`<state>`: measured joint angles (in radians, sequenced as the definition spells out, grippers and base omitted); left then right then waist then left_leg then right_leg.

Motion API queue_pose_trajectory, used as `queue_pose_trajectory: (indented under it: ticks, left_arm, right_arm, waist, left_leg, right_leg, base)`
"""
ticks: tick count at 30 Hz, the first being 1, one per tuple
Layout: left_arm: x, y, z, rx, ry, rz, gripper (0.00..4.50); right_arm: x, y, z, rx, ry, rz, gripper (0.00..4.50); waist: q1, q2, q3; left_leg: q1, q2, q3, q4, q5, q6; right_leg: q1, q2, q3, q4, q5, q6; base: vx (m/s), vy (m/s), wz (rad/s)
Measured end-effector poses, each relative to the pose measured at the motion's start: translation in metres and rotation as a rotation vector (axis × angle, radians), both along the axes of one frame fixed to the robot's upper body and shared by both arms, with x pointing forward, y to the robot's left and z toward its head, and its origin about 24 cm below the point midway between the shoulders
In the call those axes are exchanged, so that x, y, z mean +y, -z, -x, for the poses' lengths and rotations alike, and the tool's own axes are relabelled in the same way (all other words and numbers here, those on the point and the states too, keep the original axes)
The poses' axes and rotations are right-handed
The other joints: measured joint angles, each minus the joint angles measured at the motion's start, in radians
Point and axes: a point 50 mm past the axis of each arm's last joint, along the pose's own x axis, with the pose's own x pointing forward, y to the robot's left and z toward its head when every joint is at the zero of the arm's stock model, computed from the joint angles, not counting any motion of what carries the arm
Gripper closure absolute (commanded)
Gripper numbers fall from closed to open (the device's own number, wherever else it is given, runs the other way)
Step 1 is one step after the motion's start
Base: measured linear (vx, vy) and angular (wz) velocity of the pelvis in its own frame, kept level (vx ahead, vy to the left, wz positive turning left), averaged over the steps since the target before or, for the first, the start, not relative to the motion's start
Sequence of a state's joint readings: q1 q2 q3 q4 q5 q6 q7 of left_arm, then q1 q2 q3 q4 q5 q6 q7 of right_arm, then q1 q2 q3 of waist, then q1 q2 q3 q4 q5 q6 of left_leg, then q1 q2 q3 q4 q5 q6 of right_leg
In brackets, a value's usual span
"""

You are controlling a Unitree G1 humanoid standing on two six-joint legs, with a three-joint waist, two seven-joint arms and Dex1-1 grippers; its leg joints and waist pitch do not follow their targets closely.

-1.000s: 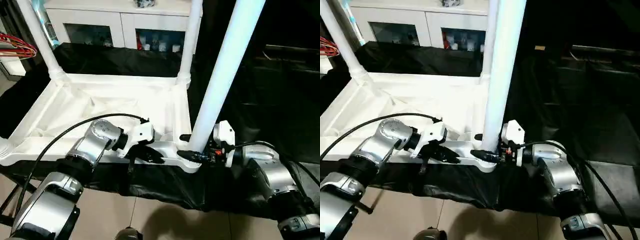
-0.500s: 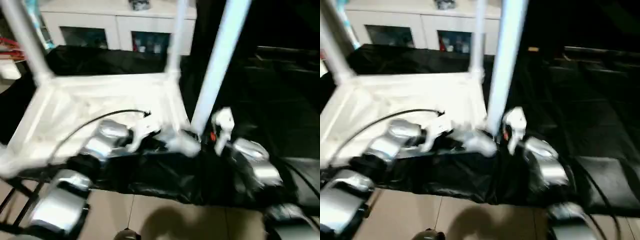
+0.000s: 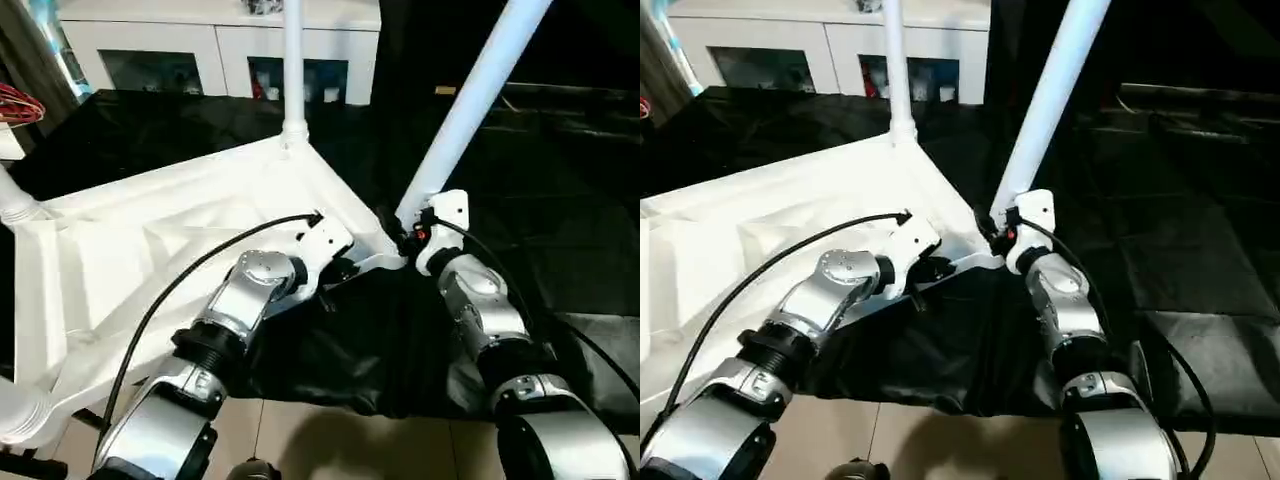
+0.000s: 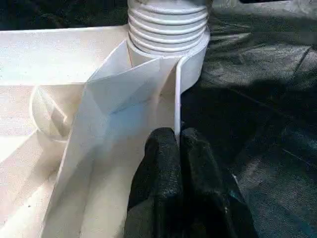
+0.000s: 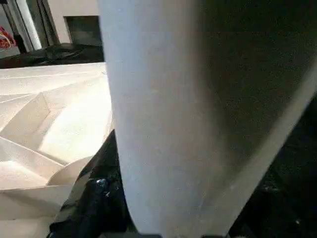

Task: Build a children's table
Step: Insert table leg to table base, then rotate leg to tighten

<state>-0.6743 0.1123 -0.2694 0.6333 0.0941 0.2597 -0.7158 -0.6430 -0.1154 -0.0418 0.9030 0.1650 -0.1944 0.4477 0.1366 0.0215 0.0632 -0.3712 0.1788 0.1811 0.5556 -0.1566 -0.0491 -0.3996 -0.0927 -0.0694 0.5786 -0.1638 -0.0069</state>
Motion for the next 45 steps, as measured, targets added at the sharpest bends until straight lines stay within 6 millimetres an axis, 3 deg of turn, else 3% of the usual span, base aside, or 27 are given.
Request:
queue_pose_trajectory:
  ticks: [6,12,18,26,37,45]
  left_arm:
    - [0.009,-0.001,0.002,0.000,0.023,-0.012,4.50]
    - [0.028,-0.002,0.006,0.040,0.129,-0.029,4.50]
    - [0.044,-0.002,0.012,0.089,0.293,-0.046,4.50]
    - [0.047,-0.004,0.013,0.127,0.470,-0.075,4.50]
    - [0.049,-0.002,0.011,0.126,0.515,-0.082,4.50]
    - [0.050,-0.003,-0.001,0.083,0.328,-0.090,4.50]
  right_arm:
    - [0.006,-0.001,0.000,0.001,-0.061,0.014,2.56]
    - [0.002,-0.002,0.007,0.008,-0.311,0.074,2.56]
    - [-0.010,-0.005,0.023,0.045,-0.615,0.128,2.56]
    - [-0.025,-0.010,0.045,0.081,-0.865,0.172,2.56]
    - [-0.023,-0.009,0.051,0.071,-0.884,0.172,2.56]
    - [-0.006,-0.004,0.024,0.043,-0.538,0.081,2.56]
  waist:
    - [-0.018,0.000,0.000]
    - [-0.025,-0.004,-0.002]
    - [-0.008,-0.009,-0.005]
    - [0.036,-0.009,-0.005]
    - [0.042,-0.008,-0.006]
    - [0.003,-0.010,-0.005]
  left_leg:
    - [0.000,0.001,0.000,-0.001,0.000,0.000]
    - [0.001,0.001,0.000,-0.002,-0.001,-0.002]
    - [0.002,0.001,0.000,-0.001,-0.001,-0.002]
    - [0.001,0.001,0.003,-0.001,-0.001,-0.002]
    - [0.003,0.001,0.003,-0.001,-0.001,-0.002]
    - [0.005,0.002,0.002,-0.001,-0.001,-0.002]
  right_leg:
    - [-0.001,0.001,0.000,-0.001,-0.001,0.001]
    - [0.000,0.001,-0.001,0.000,-0.002,0.001]
    - [0.002,0.001,-0.001,-0.001,-0.002,0.001]
    - [0.002,0.000,0.000,-0.001,-0.002,0.001]
    - [0.002,0.000,0.000,0.000,-0.002,0.001]
    - [-0.001,0.000,0.000,0.000,-0.002,0.002]
  base:
    - [0.000,0.000,0.00]
    - [0.000,0.000,0.00]
    - [0.000,0.000,0.00]
    - [0.000,0.000,0.00]
    - [0.000,0.000,0.00]
    - [0.000,0.000,0.00]
